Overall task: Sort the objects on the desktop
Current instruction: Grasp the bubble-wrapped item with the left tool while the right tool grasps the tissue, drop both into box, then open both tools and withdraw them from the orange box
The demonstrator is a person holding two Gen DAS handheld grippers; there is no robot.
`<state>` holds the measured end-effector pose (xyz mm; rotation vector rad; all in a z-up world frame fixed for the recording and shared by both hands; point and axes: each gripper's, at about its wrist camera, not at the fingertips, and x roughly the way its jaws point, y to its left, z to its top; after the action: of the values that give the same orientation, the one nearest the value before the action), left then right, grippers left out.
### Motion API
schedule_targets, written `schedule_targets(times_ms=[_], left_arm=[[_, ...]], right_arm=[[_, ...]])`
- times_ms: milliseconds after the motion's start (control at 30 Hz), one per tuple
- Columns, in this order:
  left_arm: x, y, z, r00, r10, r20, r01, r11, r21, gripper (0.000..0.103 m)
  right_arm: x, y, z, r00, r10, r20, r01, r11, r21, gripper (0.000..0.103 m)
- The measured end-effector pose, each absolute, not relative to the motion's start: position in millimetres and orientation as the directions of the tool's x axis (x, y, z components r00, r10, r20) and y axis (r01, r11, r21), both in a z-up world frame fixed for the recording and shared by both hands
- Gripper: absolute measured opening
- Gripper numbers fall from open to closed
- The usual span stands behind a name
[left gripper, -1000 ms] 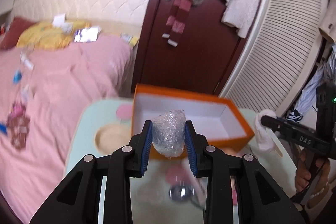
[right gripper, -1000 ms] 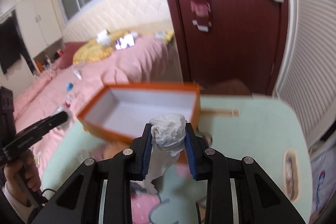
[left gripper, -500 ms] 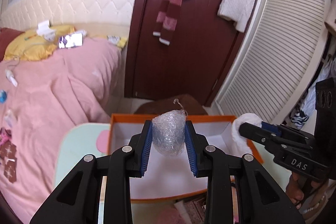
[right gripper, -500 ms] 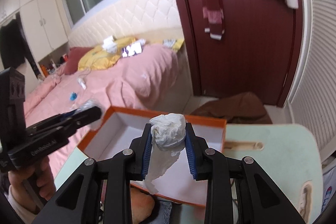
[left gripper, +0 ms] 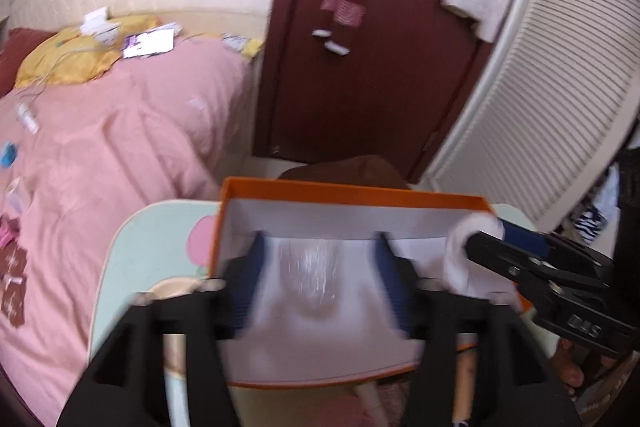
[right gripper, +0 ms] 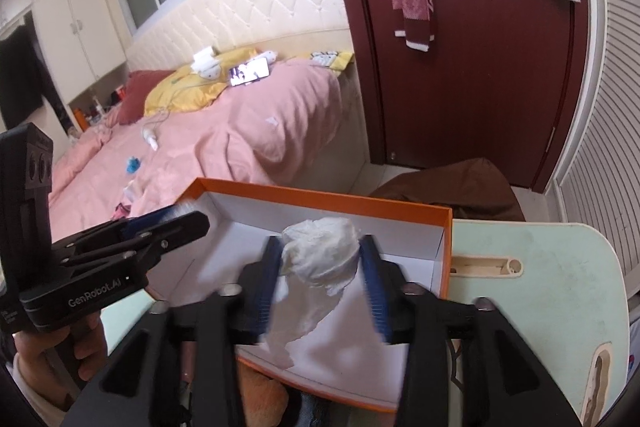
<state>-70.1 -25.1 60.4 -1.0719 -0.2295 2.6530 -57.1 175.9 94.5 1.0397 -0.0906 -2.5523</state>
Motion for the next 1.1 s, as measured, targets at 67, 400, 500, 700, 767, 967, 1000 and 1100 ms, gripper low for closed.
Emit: schedule_targets(times_ms=[67, 400, 500, 700, 767, 967, 1000, 1100], left_arm=[[-69, -29, 59, -0.695, 0.293, -0.656, -0.170, -0.954, -0.246, 0.070], [-64, -34, 55, -0.681, 0.319, -0.659, -0.193, -0.946, -0.259, 0.070], [-62, -31, 55, -0.685, 0.304, -0.662, -0.195, -0.952, -0.235, 0.070], [-58, -30, 55, -0.691, 0.291, -0.662, -0.186, -0.956, -0.226, 0.070], [-56, -29, 54, -0.693, 0.286, -0.662, -0.184, -0.958, -0.221, 0.070], [-54, -25, 54, -0.698, 0.267, -0.664, -0.185, -0.964, -0.193, 0.070], [-54, -25, 54, -0.699, 0.266, -0.664, -0.184, -0.964, -0.192, 0.070], [-55, -24, 54, -0.701, 0.261, -0.664, -0.180, -0.965, -0.189, 0.070]], right_arm=[[-58, 178, 93, -0.651, -0.369, -0.664, 0.312, -0.927, 0.210, 0.053], [-62, 195, 79, -0.621, -0.377, -0.688, 0.275, -0.926, 0.259, 0.054], [-67, 194, 80, -0.624, -0.364, -0.691, 0.282, -0.930, 0.235, 0.054], [-88, 197, 79, -0.624, -0.383, -0.682, 0.297, -0.923, 0.246, 0.053], [-93, 196, 78, -0.634, -0.373, -0.678, 0.310, -0.925, 0.219, 0.050], [-105, 189, 74, -0.651, -0.351, -0.673, 0.353, -0.925, 0.141, 0.050], [-107, 188, 74, -0.651, -0.350, -0.674, 0.356, -0.924, 0.136, 0.050], [-111, 186, 73, -0.649, -0.344, -0.678, 0.359, -0.925, 0.126, 0.051]])
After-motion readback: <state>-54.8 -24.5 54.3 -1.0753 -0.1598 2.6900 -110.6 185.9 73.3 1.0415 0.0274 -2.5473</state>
